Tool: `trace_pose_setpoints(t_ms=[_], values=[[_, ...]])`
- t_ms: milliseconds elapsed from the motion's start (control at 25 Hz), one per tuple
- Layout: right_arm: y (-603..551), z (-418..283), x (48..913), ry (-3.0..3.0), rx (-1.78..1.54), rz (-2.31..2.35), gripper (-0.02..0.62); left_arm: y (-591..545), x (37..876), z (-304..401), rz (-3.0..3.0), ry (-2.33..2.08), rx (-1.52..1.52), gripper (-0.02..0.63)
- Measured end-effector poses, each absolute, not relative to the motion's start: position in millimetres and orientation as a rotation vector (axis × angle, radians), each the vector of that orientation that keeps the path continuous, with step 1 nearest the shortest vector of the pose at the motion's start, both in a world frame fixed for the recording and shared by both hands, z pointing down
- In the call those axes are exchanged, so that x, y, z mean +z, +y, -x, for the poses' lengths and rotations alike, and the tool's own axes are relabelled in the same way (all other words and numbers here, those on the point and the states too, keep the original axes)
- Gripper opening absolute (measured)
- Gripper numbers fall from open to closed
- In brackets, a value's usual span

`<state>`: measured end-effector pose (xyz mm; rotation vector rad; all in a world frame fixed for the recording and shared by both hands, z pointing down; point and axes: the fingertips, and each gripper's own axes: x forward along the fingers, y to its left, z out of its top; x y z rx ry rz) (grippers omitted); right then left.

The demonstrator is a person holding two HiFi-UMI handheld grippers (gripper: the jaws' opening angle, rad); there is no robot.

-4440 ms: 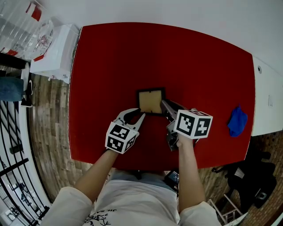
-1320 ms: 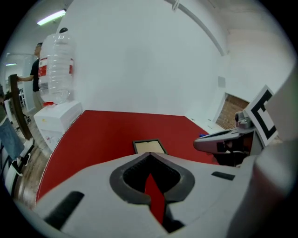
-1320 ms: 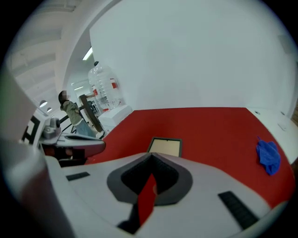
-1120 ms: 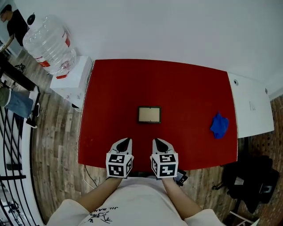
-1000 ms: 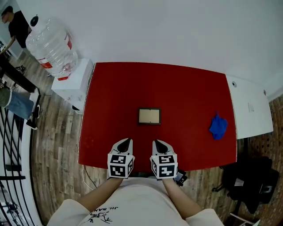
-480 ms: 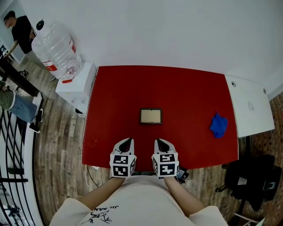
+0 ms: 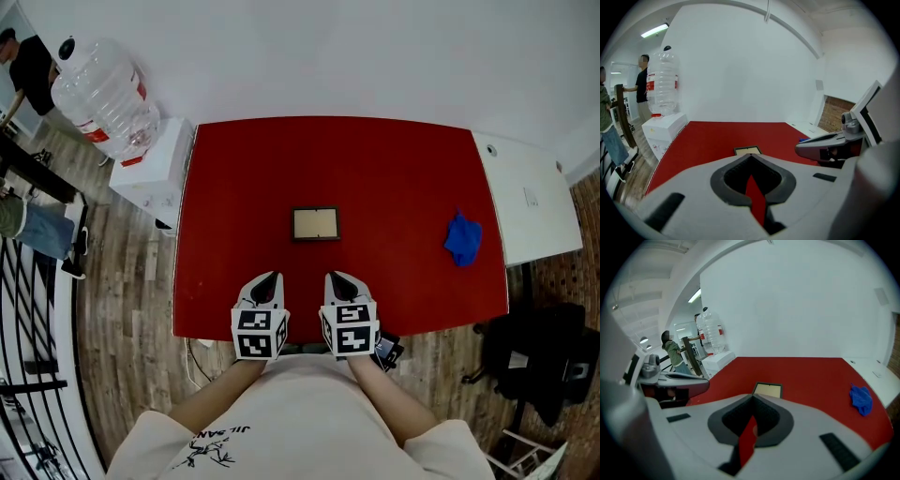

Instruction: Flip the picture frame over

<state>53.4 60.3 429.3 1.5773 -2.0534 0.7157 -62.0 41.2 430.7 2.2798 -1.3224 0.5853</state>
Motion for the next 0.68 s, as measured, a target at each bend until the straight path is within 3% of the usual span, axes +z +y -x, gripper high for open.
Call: trace_pose_setpoints(t_ms=[680], values=[[60.3, -51.6, 432.8, -2.045, 0.727, -1.575, 0.005, 38.2, 433.8, 67.3, -2.271, -1.320, 0.586, 0.006]])
